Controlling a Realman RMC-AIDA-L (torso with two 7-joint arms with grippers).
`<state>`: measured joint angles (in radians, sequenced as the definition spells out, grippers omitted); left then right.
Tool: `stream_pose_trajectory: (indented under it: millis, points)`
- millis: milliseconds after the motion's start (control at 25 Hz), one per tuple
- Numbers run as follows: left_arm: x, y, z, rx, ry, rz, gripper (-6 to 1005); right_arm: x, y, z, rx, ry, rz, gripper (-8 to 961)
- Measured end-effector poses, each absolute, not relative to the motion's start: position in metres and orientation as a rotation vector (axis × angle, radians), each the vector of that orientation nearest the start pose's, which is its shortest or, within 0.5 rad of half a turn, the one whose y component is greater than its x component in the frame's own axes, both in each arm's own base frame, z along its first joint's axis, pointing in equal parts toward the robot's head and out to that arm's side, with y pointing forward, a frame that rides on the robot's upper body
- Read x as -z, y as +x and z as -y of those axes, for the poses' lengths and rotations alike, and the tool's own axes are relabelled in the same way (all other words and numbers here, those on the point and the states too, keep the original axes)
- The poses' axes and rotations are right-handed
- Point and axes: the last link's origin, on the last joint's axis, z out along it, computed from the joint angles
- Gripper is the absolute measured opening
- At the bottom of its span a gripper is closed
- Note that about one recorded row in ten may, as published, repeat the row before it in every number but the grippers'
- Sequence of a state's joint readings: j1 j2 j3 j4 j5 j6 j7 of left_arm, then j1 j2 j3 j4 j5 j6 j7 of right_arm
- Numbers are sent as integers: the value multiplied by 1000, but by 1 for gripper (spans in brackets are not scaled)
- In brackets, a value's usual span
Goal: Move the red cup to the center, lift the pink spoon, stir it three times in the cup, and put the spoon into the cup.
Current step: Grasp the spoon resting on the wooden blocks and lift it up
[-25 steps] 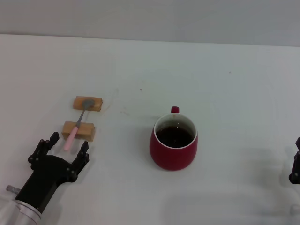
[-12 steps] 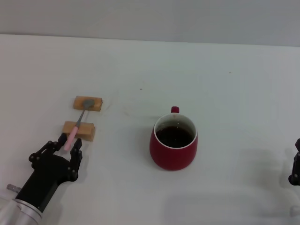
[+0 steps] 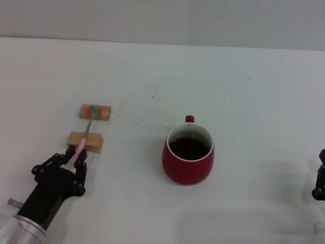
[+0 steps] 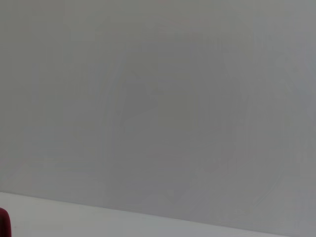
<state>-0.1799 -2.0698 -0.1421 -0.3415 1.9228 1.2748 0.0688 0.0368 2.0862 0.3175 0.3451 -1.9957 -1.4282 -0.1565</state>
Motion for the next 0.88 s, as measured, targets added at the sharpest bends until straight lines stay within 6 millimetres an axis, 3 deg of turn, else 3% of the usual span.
stream_pose_trajectory:
  millis: [480, 680, 880]
  points:
    - [82, -335, -213, 606, -1850, 538, 137, 58, 345, -178, -584, -1645, -484, 0]
    - [79, -332, -213, 632, -1839, 516, -2, 59, 346, -179, -580, -1651, -488, 0]
    - [76, -327, -211, 666, -1838, 483, 54, 61, 347, -181, -568, -1664, -498, 0]
